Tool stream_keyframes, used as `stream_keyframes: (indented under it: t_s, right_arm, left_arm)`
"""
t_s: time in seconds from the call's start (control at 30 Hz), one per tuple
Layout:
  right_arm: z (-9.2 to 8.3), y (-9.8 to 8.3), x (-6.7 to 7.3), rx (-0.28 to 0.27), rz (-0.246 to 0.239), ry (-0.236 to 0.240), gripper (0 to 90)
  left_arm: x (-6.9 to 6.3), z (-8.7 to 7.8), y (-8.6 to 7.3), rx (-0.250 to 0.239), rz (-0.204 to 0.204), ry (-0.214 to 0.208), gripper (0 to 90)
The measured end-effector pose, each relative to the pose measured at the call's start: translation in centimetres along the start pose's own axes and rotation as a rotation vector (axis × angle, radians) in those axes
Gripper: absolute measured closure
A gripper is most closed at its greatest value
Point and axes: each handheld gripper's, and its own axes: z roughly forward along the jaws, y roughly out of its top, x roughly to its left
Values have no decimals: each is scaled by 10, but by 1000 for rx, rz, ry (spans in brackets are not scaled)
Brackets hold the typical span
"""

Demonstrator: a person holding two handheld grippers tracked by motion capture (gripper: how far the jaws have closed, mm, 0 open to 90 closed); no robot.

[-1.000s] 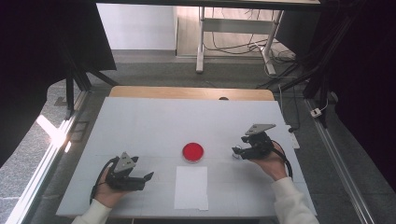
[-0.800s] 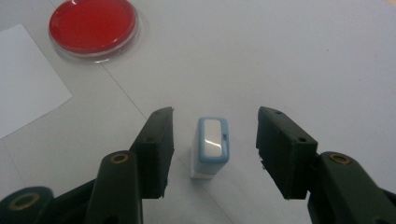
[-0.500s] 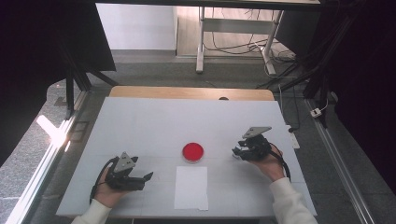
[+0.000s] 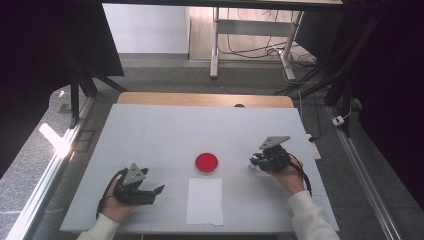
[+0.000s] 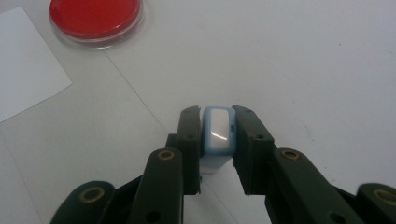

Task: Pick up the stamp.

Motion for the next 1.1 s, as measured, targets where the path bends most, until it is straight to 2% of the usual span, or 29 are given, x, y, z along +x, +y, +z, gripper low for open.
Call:
stream_keyframes:
  t_s: [0.1, 0.33, 0.43, 0.77, 1.1]
  right_arm:
    - [0, 0, 0, -7, 5, 14, 742]
    - [0, 0, 0, -9, 1, 9, 747]
    - [-2, 0, 0, -14, 14, 7, 748]
    - [-11, 0, -4, -93, 59, 25, 750]
    - [-22, 2, -2, -162, 63, 23, 750]
  left_arm:
    - [0, 0, 0, -1, 0, 0, 176]
    - [0, 1, 0, 4, 1, 2, 176]
    - [0, 1, -1, 5, 1, 4, 176]
    - [1, 1, -1, 3, -1, 5, 178]
    - [1, 2, -2, 8, -1, 6, 178]
